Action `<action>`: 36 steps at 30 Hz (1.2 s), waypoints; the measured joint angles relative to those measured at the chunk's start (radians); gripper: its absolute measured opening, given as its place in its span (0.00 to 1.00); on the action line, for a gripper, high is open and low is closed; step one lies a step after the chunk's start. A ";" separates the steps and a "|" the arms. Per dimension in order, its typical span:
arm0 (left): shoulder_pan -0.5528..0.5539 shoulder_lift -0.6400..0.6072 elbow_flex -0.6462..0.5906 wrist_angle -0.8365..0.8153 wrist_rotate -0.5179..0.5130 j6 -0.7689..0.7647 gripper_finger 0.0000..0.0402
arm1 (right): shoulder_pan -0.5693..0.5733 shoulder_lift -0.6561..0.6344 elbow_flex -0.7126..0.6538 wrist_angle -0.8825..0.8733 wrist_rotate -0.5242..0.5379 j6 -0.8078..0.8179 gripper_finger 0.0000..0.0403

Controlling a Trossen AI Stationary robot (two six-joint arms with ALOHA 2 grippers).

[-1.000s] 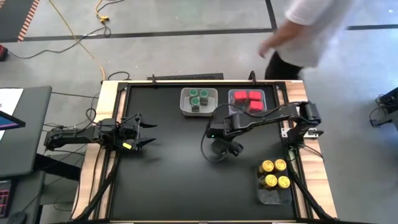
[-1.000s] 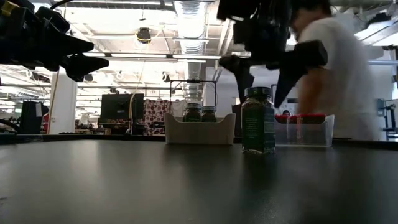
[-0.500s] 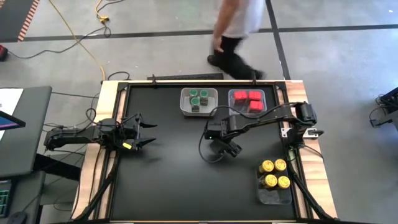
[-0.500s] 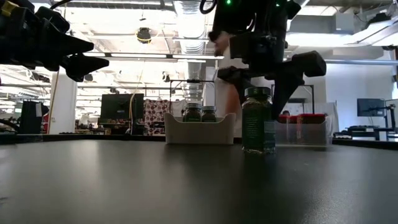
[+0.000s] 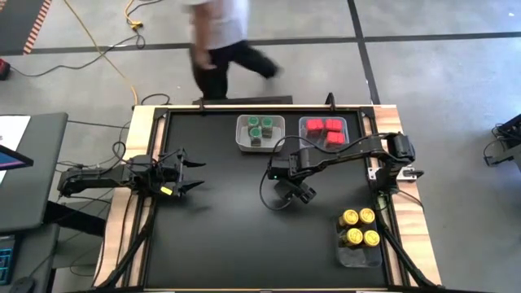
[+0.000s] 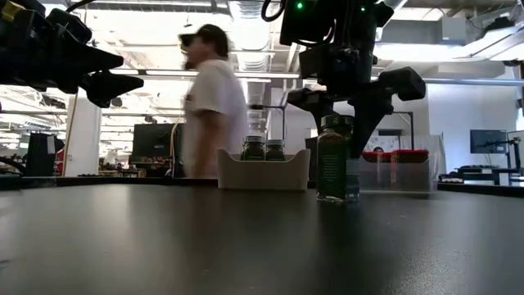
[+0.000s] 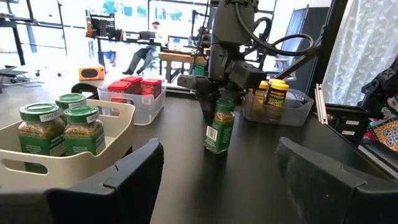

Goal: Sort spices by type
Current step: Put the green seasoning bottle into the white bin

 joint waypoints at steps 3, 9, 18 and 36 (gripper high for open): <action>0.000 0.000 0.000 0.000 0.000 0.000 0.74 | 0.000 0.000 0.000 0.000 0.000 0.000 0.55; 0.000 0.000 0.000 0.000 0.000 0.000 0.74 | -0.008 0.002 0.035 -0.036 0.000 0.025 0.55; 0.000 0.000 0.000 0.000 0.000 0.000 0.74 | -0.057 0.001 0.278 -0.115 0.001 0.062 0.55; 0.000 0.000 0.000 0.000 0.000 0.000 0.74 | -0.418 0.001 0.460 -0.129 0.005 0.221 0.55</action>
